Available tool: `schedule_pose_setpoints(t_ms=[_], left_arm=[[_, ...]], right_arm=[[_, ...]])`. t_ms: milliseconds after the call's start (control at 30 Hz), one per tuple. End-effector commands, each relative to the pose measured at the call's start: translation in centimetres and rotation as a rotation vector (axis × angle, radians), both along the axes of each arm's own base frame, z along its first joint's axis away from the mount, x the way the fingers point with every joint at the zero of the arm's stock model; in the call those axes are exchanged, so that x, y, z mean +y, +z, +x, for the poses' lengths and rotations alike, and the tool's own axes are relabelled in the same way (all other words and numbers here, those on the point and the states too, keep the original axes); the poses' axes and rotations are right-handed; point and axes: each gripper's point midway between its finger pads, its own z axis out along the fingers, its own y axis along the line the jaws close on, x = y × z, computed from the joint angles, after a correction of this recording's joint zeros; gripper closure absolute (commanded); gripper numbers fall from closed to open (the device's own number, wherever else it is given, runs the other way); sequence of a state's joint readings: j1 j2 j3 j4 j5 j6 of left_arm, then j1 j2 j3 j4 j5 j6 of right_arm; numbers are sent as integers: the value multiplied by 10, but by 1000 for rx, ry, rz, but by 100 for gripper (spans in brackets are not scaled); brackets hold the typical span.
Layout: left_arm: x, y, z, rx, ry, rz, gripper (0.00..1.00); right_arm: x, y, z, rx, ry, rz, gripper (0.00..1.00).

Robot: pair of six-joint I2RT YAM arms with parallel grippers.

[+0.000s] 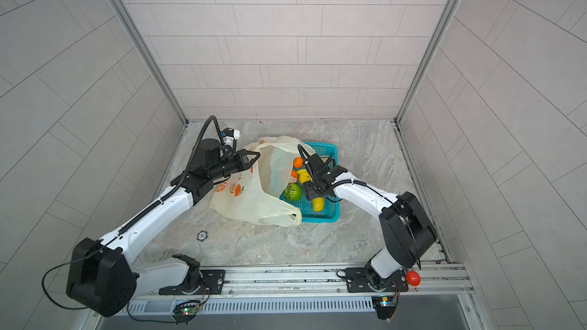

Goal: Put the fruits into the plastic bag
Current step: 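Move the right gripper back into the basket and grasp the green cucumber, then lift the green cucumber into the bag and open the right gripper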

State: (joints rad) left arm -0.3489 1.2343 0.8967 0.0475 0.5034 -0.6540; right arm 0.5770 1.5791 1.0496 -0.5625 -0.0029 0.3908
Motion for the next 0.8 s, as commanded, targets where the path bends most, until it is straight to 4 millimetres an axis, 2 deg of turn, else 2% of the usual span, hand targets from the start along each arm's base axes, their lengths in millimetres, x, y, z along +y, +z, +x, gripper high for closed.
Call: schedule_pose_setpoints(t_ms=[0, 467, 767], left_arm=[[2, 13, 4, -41, 9, -3, 100], [1, 15, 5, -45, 6, -9, 100], [-1, 13, 8, -35, 4, -8, 100]], right_arm=[[-12, -15, -7, 60, -42, -75, 29], [-13, -40, -9, 92, -34, -91, 29], [-8, -52, -11, 107, -20, -66, 33]])
